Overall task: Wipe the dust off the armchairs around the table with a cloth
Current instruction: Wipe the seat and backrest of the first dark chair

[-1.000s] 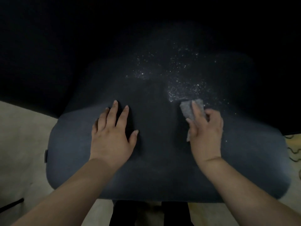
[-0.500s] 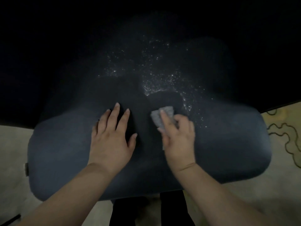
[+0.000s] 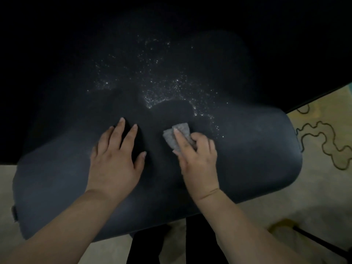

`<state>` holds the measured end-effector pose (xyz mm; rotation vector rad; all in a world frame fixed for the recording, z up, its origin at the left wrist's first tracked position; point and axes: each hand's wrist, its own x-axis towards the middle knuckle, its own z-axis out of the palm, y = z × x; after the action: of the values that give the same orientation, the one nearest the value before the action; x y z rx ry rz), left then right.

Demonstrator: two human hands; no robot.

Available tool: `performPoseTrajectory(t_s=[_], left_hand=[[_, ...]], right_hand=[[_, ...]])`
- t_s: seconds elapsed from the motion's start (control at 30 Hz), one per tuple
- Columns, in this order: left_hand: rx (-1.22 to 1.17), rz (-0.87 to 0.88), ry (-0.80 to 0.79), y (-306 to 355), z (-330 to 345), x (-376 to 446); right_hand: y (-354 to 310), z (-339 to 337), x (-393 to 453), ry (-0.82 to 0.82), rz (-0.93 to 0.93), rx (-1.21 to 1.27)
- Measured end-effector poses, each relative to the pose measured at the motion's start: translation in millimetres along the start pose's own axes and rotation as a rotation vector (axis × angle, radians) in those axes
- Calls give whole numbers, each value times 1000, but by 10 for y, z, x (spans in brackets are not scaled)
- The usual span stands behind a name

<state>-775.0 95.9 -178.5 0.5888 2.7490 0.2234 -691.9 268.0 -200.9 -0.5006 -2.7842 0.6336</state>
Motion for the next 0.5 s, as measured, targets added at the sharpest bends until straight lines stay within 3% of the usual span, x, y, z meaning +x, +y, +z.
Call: performPoseTrajectory(t_s=[0.07, 0.23, 0.4, 0.5], left_hand=[[4, -3, 15, 4, 2, 28], [12, -15, 34, 15, 17, 46], [-22, -38, 35, 69, 38, 40], [-9, -31, 38, 42, 46, 49]], right_hand=[[213, -112, 43, 27, 9, -60], [626, -321, 182, 147, 325, -93], [138, -99, -9, -12, 8, 4], [492, -219, 88, 69, 90, -55]])
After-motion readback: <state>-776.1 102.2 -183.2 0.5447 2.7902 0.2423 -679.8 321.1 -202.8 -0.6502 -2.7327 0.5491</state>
